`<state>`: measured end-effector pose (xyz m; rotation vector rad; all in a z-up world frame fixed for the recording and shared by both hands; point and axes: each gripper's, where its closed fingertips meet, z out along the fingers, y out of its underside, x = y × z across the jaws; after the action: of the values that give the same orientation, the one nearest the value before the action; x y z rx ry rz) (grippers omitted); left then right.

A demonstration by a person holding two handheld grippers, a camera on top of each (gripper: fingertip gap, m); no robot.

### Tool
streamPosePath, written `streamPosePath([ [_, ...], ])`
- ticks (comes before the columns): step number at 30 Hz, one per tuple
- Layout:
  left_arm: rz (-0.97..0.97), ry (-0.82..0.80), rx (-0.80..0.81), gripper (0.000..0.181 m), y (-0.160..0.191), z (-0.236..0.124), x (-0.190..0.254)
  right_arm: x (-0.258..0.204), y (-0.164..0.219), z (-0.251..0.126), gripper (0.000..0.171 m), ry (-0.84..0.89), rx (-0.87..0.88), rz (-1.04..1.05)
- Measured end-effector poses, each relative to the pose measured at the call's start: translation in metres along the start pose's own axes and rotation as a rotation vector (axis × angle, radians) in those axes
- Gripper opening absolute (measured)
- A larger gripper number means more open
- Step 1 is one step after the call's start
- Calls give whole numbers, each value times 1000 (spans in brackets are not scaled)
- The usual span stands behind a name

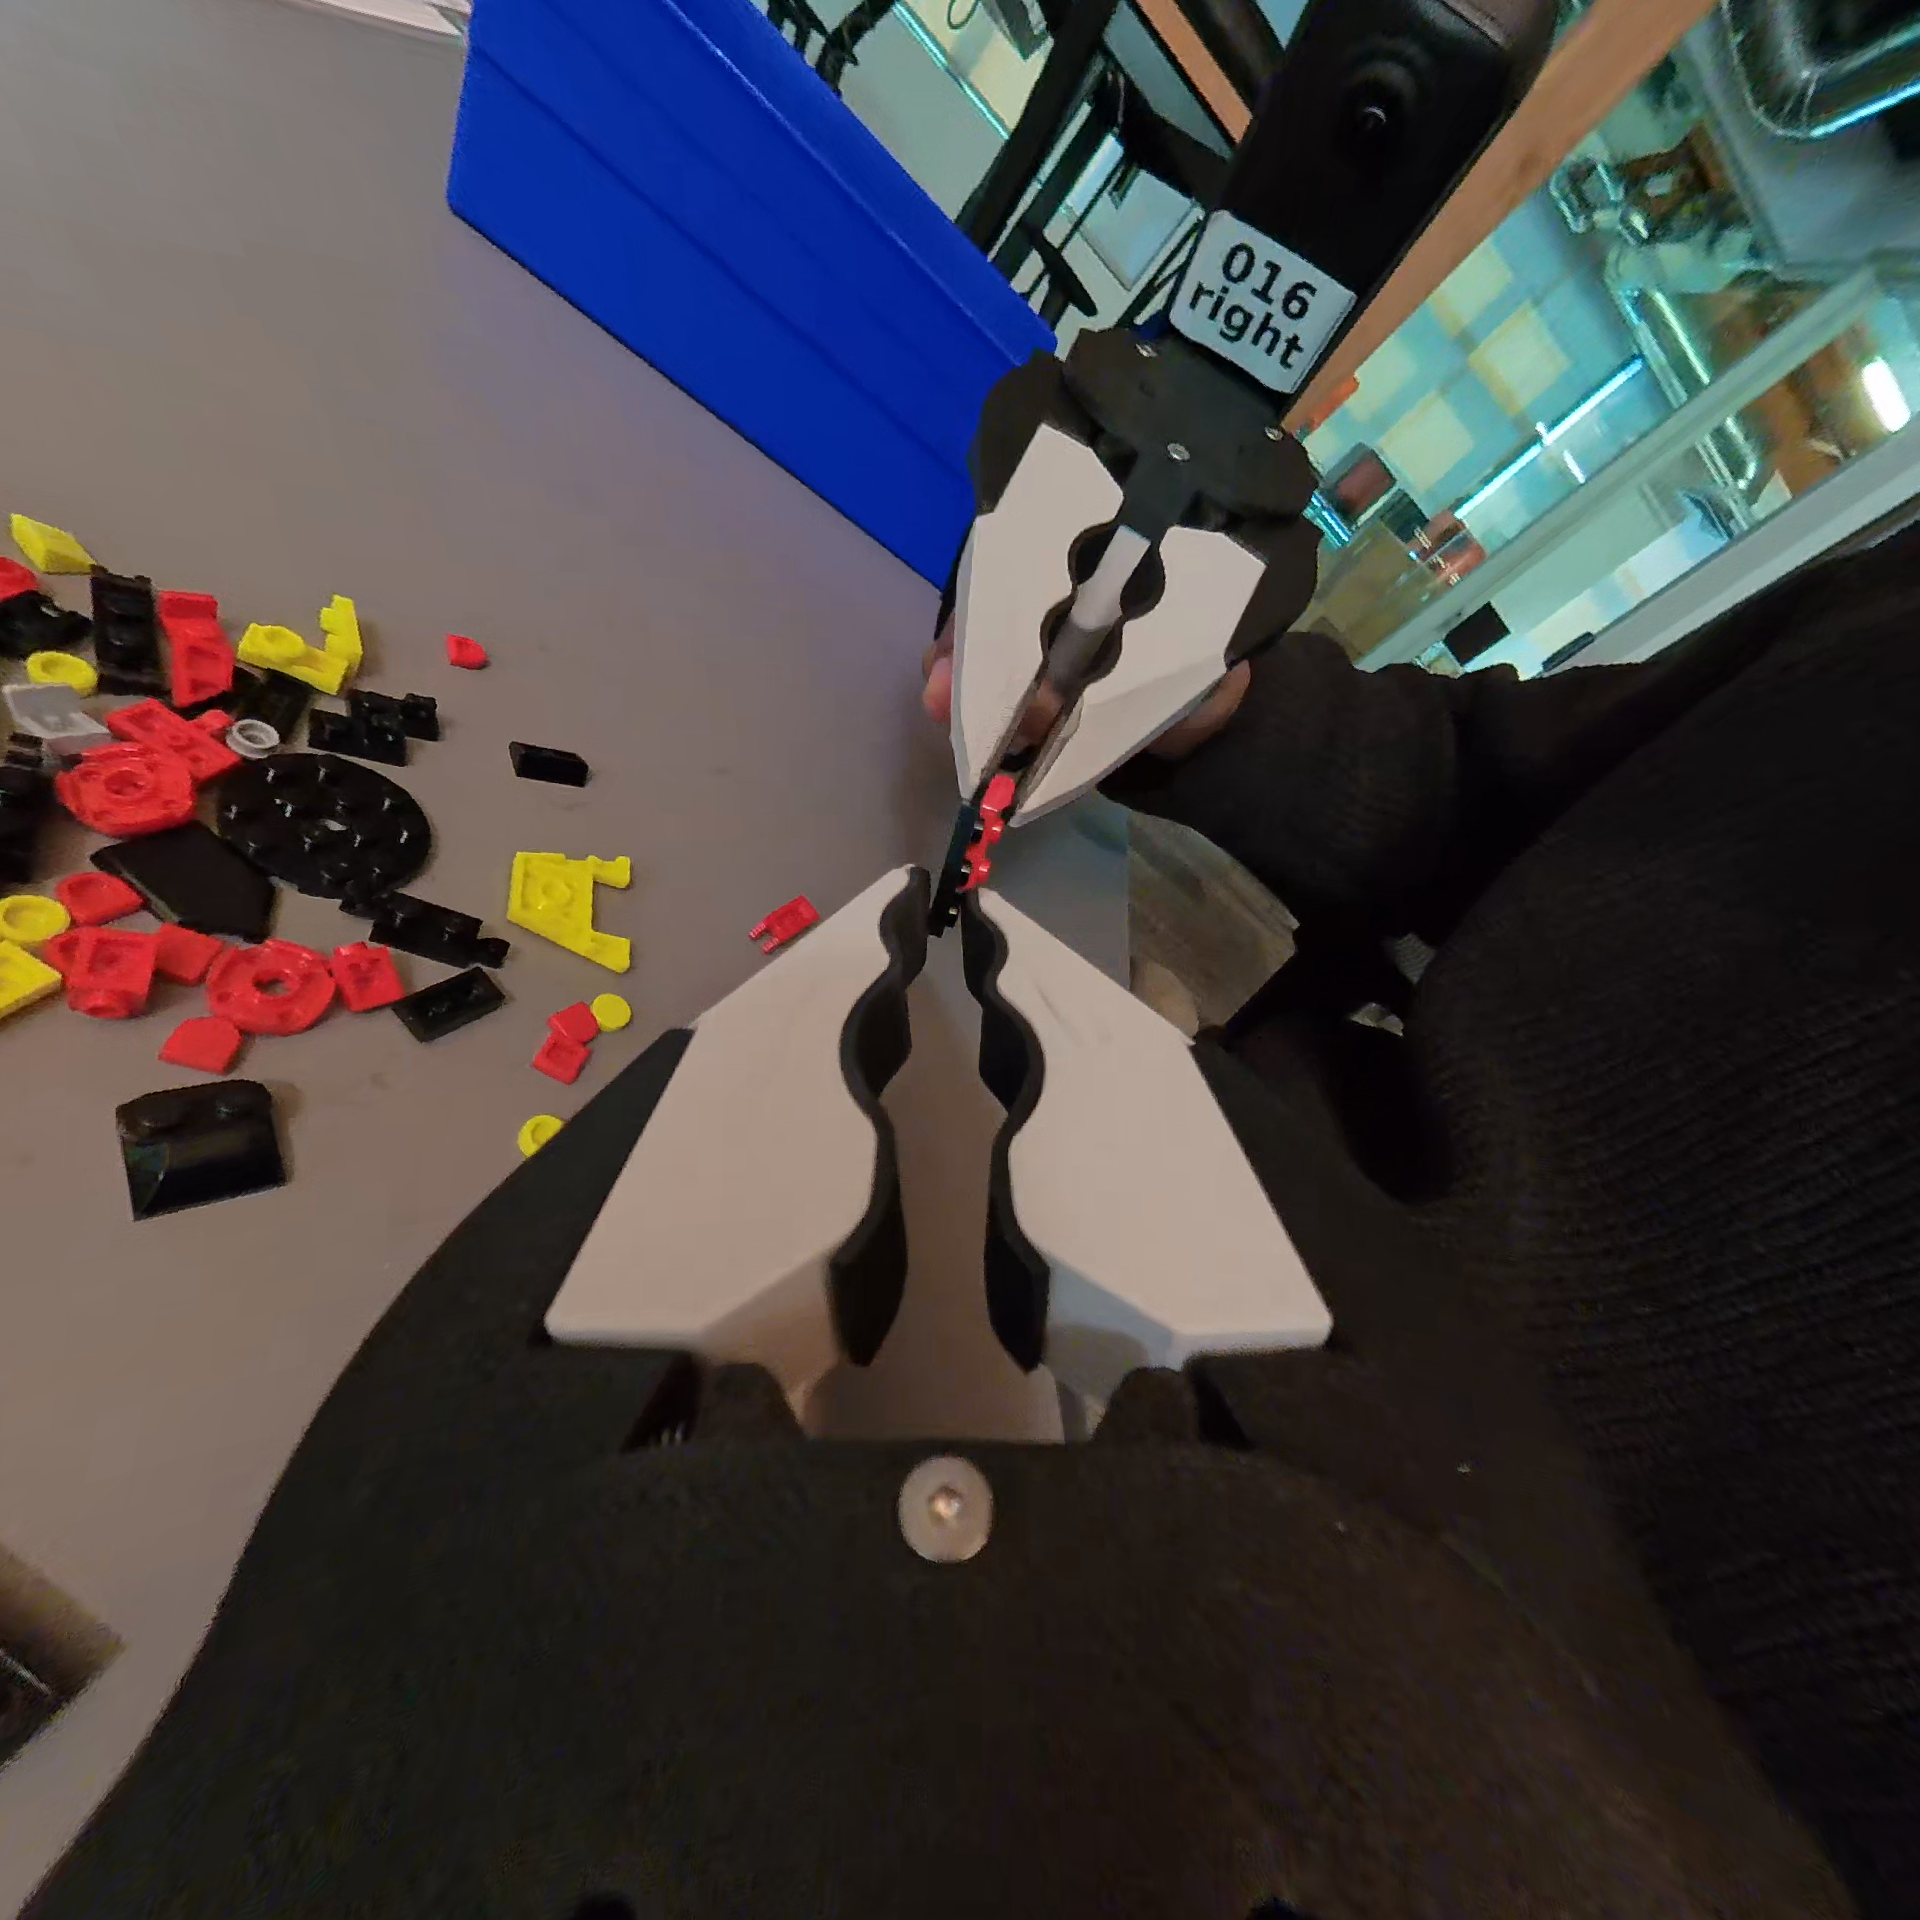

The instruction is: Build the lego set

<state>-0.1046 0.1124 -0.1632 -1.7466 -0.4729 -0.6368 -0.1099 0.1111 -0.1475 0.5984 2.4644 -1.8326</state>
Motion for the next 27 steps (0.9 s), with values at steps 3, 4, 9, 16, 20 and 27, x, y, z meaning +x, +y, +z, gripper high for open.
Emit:
streamPosePath([
  [3, 7, 11, -22, 3, 3, 1, 2, -3, 3, 0, 3, -29, -11, 3],
  [4, 13, 14, -31, 3, 5, 2, 2, -4, 3, -1, 3, -40, -13, 4],
  [9, 30, 21, -54, 5, 8, 3, 4, -7, 6, -1, 3, -65, -30, 7],
  [16, 49, 40, -78, 6, 12, 3, 8, -11, 8, -1, 3, -106, -40, 41],
  [20, 44, 66, -65, 11, 10, 2, 12, -12, 14, 0, 3, -111, -69, 35],
  [27, 57, 53, -95, 6, 15, 3, 11, -15, 14, 2, 2, -130, -67, 38],
])
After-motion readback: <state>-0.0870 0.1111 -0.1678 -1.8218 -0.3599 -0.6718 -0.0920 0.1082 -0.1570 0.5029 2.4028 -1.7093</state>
